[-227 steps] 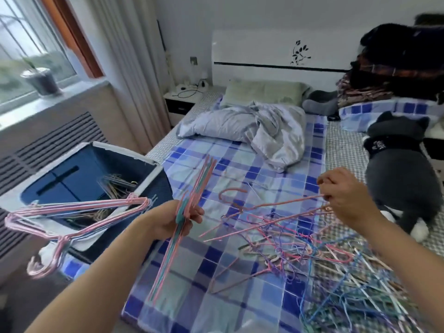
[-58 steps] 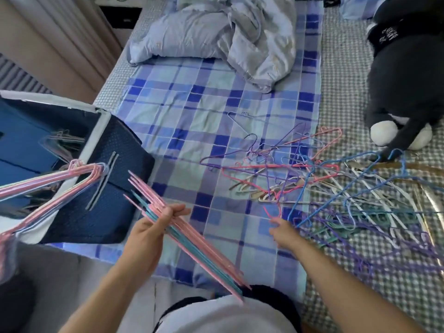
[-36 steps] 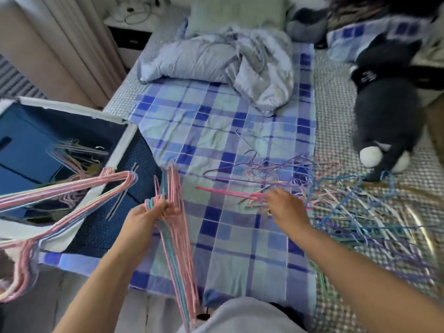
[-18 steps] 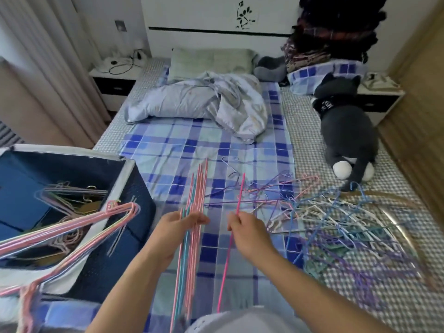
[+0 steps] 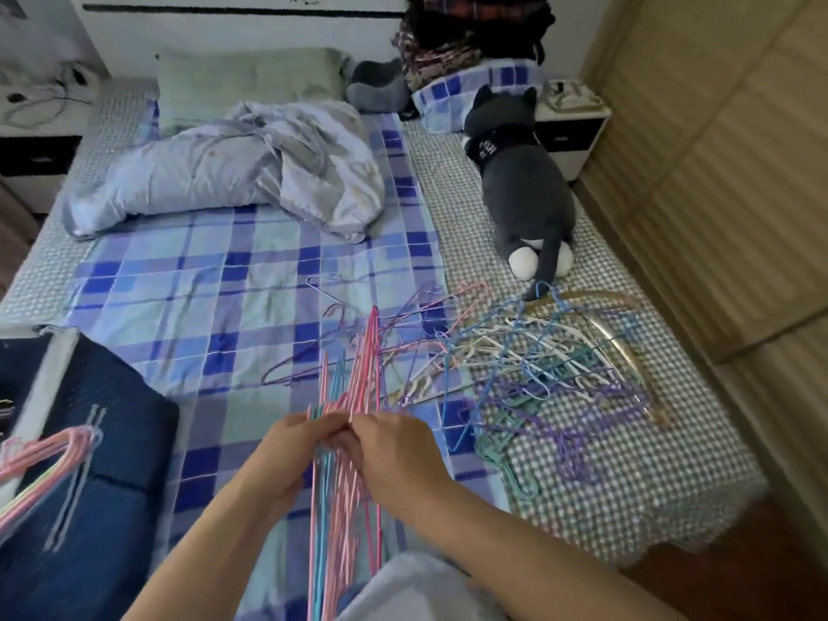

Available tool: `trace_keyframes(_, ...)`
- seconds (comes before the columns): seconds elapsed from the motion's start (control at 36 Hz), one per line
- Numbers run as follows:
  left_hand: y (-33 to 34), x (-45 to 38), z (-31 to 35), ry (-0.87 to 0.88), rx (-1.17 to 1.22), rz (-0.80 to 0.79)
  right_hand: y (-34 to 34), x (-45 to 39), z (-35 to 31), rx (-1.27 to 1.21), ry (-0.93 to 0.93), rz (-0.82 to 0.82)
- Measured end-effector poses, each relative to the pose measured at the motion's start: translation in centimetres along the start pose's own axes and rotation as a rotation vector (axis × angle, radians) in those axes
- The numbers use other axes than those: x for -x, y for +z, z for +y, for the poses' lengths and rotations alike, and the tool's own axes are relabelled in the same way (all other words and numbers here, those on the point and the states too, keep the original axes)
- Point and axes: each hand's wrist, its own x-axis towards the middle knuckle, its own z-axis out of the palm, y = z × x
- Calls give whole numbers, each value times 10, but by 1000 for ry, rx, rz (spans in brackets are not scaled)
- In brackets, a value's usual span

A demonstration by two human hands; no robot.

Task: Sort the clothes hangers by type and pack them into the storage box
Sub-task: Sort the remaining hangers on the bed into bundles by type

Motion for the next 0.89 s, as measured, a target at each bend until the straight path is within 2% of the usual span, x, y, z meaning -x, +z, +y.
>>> trace_keyframes(0.08,23,-10,-4,-25,-54,48,-5,8,46,-195,306,-121)
trace_keyframes(0.19,47,-12,-7,-74,-145,80,-3,28,154,-231,661,-185)
trace_keyframes(0.25,66,-13,-12,-112,-159,140,-10,44,222,-197,785,-254)
trace_keyframes(0.39,92,-3,-15,-164,-202,235,-27,59,331,-193,990,-298)
trace_keyframes(0.44,109,0,-20,-192,-218,285,-26,47,365,-317,1071,-279)
trace_keyframes(0.53,125,11,-22,-232,-192,352,-19,34,386,-735,1275,-239)
trace_keyframes(0.61,138,20,-20,-224,-160,411,-17,22,389,-1040,1332,-254)
trace_keyframes(0.72,140,28,-23,-241,-95,410,1,6,391,-1230,1356,-212)
trace_keyframes(0.89,132,26,-47,-275,-66,468,10,-6,390,-1082,1264,-156)
